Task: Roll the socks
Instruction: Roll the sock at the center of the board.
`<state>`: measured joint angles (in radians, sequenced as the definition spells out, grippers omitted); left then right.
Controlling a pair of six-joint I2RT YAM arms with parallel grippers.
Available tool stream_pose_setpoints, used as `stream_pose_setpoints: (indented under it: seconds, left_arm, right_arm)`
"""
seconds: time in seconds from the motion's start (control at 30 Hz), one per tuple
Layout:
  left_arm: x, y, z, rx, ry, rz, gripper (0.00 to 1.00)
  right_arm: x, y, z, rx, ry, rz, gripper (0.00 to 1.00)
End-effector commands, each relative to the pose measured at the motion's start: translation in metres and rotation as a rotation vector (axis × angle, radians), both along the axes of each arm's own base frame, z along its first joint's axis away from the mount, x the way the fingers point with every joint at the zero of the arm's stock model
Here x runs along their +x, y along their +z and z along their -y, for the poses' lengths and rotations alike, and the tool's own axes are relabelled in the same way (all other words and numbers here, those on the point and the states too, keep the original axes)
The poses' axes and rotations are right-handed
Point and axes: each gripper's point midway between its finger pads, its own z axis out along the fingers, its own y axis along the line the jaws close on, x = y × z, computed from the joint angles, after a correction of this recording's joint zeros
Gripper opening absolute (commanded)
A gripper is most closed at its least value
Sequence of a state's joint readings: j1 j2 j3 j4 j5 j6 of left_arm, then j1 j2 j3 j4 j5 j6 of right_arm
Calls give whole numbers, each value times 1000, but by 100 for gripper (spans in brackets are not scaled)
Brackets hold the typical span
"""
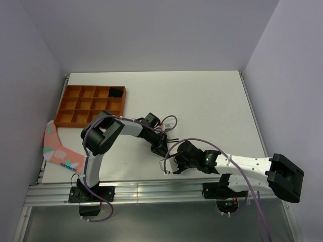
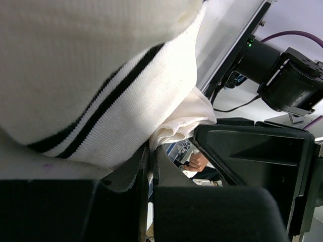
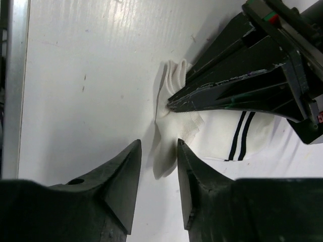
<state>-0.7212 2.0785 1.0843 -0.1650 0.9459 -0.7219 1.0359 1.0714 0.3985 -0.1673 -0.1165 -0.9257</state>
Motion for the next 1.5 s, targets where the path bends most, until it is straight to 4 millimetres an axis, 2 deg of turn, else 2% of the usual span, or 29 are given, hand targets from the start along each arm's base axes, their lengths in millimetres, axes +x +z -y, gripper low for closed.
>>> stream_pose_setpoints:
  seconds: [0.0,0.07,0.33,0.6,0.77,0.93,1.07,1.23,1.33,1.37,1.47]
  left_arm:
    - [10,-23,-11,94,39,84,0]
    - [10,-22,-11,94,37,87,0]
    - [9,-20,-11,91,25,82,0]
    - [7,-17,-9,68,25,78,2]
    - [4,-18,-10,64,16,72,2]
    - [3,-17,-10,60,7,73,1]
    - [4,-16,-10,58,4,76,1]
    - [2,-15,-11,55,-3,73,1]
    - [1,-16,-11,53,3,70,1]
    - [2,-16,-10,47,5,74,2]
    - [0,-16,-10,43,14,60,3]
  right_arm:
    - [2,2,2,-8,-21,-7,45]
    - [3,1,1,-17,-19,-7,49]
    - [12,0,-5,-6,-26,31,50]
    - [14,-2,-11,15,-51,14,35]
    - [20,3,-14,54,-71,41,33]
    - [29,10,-17,73,-88,51,37]
    - [25,4,-12,39,-76,32,43]
    - [22,1,-9,21,-66,17,44]
    - [21,2,-12,27,-71,6,34]
    - [21,2,-12,29,-76,1,25]
    - [23,4,-11,43,-93,1,15]
